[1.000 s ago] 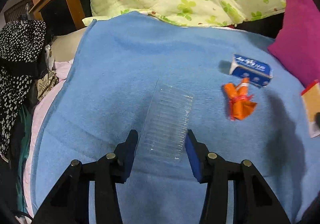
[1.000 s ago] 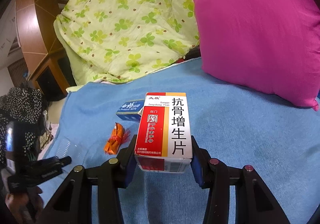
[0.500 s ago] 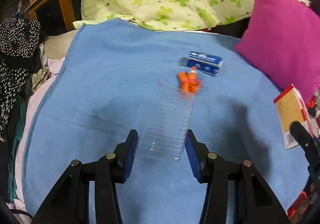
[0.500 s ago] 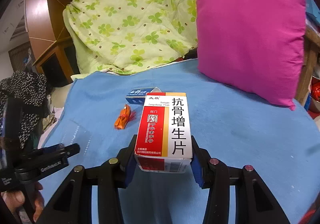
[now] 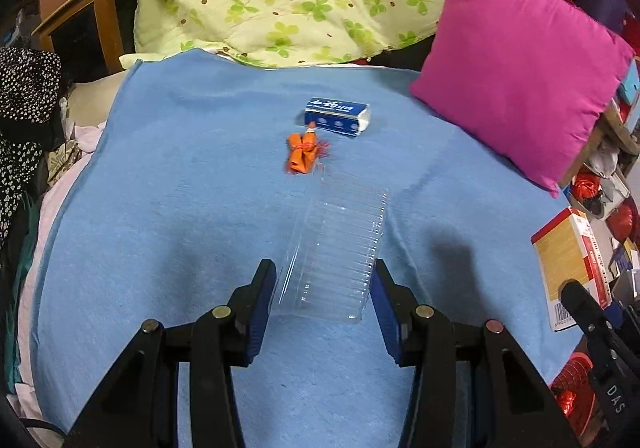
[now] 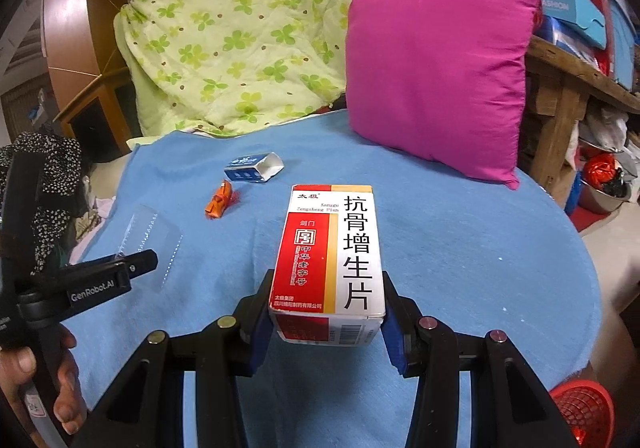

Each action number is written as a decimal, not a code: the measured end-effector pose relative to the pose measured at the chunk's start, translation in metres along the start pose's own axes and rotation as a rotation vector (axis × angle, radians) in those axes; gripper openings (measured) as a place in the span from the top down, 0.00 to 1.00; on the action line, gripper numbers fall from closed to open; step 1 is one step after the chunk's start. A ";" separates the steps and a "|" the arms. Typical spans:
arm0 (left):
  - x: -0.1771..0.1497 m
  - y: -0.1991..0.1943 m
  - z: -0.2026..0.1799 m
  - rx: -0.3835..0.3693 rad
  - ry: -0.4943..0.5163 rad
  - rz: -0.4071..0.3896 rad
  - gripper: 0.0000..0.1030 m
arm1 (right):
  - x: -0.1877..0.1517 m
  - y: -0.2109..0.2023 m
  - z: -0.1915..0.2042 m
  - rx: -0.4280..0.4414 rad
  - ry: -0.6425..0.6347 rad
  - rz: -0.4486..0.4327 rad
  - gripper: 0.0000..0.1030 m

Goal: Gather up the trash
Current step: 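Carry the medicine box and clear tray toward the red basket, then open the right tool to drop the medicine box while the left tool releases the clear tray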

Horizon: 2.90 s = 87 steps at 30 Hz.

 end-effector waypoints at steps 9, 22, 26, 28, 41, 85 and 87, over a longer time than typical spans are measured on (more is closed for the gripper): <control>-0.007 -0.010 -0.017 -0.021 0.025 -0.004 0.52 | -0.004 -0.018 -0.009 -0.018 0.002 -0.017 0.52; -0.014 -0.017 -0.085 -0.105 0.126 0.000 0.52 | -0.011 -0.044 -0.057 -0.097 0.045 -0.029 0.52; -0.016 -0.021 -0.110 -0.134 0.163 -0.002 0.52 | -0.017 -0.050 -0.074 -0.124 0.062 -0.025 0.52; -0.018 -0.023 -0.123 -0.149 0.183 -0.002 0.52 | -0.020 -0.053 -0.082 -0.135 0.069 -0.023 0.52; -0.033 -0.028 -0.177 -0.208 0.273 0.011 0.52 | -0.047 -0.076 -0.139 -0.222 0.145 -0.004 0.52; -0.104 -0.053 -0.364 -0.441 0.644 0.062 0.52 | -0.163 -0.141 -0.316 -0.488 0.403 0.131 0.49; -0.104 -0.052 -0.367 -0.443 0.648 0.067 0.52 | -0.165 -0.139 -0.318 -0.495 0.407 0.139 0.33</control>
Point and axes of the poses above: each gripper's, at about its wrist camera, not at the fingertips, and y roughly the way its jaws point, z to its left, x to its top, the point moved 8 cm from there along y, roughly the way its jaws point, and after that the axes turned 8 degrees about y, right-handed, at the moved point
